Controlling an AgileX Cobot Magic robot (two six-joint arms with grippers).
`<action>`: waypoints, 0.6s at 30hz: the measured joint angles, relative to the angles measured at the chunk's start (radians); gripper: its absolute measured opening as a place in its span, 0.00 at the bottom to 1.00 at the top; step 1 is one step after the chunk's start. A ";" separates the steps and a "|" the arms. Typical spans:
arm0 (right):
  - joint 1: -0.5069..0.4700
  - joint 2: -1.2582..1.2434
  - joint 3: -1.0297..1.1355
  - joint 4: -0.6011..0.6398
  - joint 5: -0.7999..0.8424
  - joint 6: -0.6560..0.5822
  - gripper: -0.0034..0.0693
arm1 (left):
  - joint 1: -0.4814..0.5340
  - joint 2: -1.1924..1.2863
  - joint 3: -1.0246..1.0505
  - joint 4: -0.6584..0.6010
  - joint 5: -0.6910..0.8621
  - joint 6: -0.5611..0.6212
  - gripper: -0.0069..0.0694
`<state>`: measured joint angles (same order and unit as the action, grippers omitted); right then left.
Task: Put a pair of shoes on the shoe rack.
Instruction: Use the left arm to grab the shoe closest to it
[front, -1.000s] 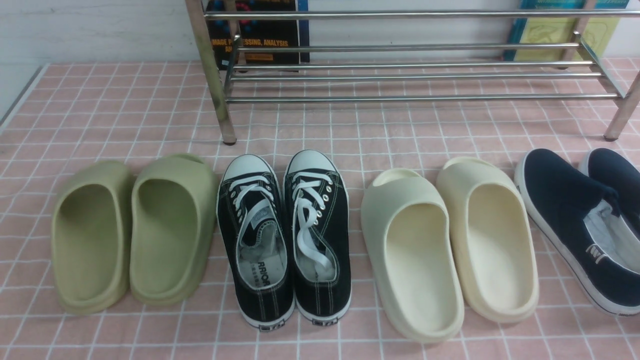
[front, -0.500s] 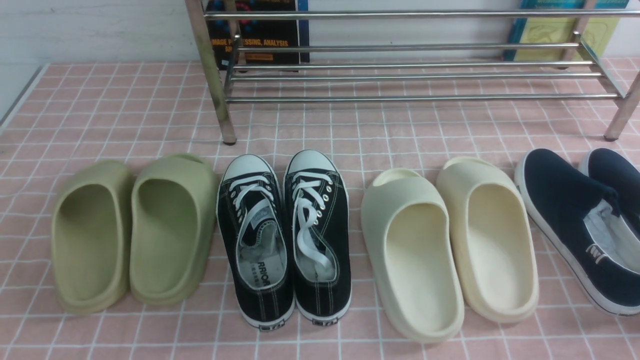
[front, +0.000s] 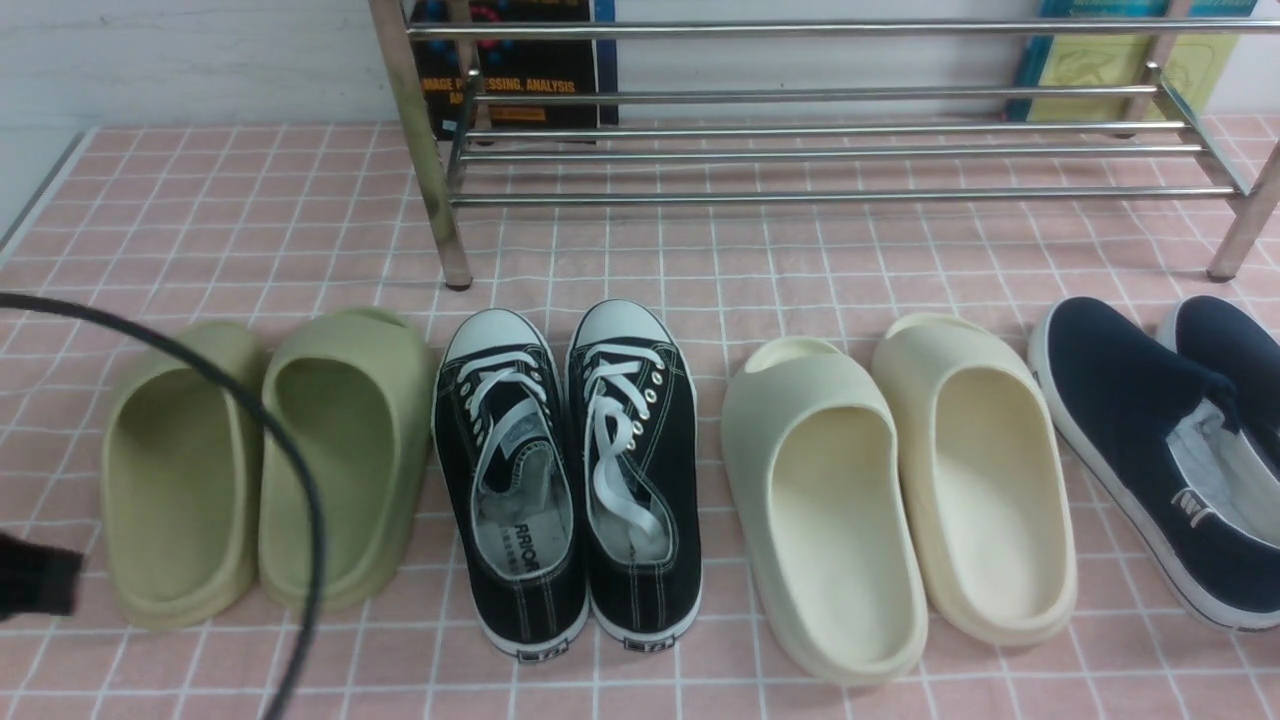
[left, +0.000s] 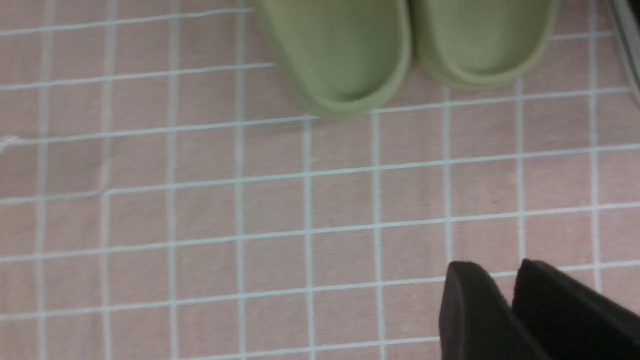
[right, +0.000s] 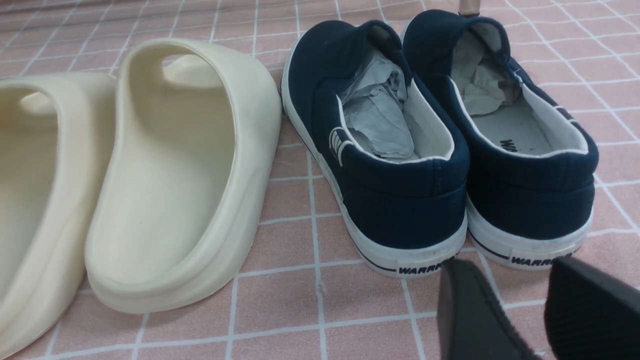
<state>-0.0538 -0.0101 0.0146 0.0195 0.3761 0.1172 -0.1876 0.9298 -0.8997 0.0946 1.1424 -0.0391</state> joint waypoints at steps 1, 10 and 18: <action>0.000 0.000 0.000 0.000 0.000 0.000 0.38 | -0.038 0.030 -0.001 -0.018 -0.008 0.000 0.40; 0.000 0.000 0.000 0.000 0.000 0.000 0.38 | -0.252 0.364 -0.081 -0.059 -0.217 -0.166 0.91; 0.000 0.000 0.000 0.000 0.000 0.000 0.38 | -0.265 0.613 -0.151 -0.058 -0.389 -0.306 0.86</action>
<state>-0.0538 -0.0101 0.0146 0.0195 0.3761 0.1172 -0.4525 1.5424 -1.0503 0.0365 0.7539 -0.3455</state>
